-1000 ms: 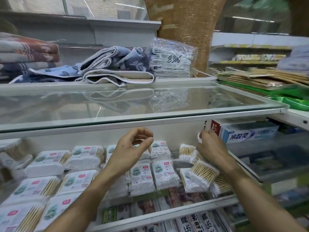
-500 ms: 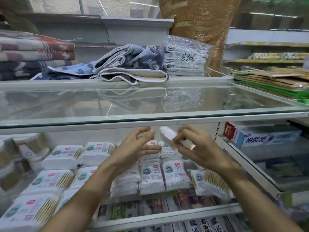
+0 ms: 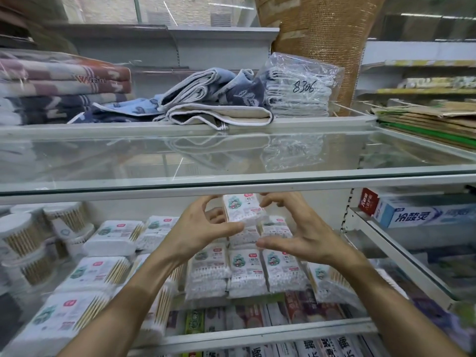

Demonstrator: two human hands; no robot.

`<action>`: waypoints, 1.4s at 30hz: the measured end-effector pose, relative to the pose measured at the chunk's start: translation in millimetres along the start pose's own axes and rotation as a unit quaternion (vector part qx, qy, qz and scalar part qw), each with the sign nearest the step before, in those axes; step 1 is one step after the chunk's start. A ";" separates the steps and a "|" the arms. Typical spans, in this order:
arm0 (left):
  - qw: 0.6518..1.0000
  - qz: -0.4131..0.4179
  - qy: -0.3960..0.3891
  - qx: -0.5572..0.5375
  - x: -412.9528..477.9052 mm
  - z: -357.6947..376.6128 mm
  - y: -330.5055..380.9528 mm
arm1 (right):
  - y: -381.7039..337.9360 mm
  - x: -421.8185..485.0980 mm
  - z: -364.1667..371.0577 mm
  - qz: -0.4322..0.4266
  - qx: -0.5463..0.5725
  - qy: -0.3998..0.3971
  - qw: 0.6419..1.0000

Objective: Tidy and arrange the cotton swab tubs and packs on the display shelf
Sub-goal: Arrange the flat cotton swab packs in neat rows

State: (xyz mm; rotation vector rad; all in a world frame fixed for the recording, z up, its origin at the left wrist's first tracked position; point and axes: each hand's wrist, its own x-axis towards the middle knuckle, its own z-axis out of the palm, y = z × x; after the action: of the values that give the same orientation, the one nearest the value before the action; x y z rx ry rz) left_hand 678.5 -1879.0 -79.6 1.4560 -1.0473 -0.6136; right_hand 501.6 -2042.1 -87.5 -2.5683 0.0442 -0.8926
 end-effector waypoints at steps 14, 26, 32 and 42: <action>0.926 0.066 -0.077 0.363 -7.3 -8.3 -9.5 | 12.0 2.1 6.0 0.075 0.000 -0.157 0.985; 0.829 0.065 -0.124 0.541 -11.9 -2.8 -20.9 | 12.8 -3.6 27.2 0.075 -0.092 -0.232 0.965; 0.840 0.071 -0.140 0.519 -5.1 -4.1 -24.3 | 10.1 -4.4 4.6 0.132 -0.023 -0.218 0.967; 0.941 0.134 0.010 0.310 6.5 12.6 -14.6 | 64.9 -28.3 -28.0 0.422 -0.194 -0.178 0.867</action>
State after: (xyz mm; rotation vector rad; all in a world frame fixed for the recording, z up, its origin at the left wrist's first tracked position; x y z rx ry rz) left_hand 674.4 -1892.0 -94.8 1.8005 -1.4739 -0.0610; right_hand 469.2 -2107.2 -110.1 -2.5757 1.2372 -0.0636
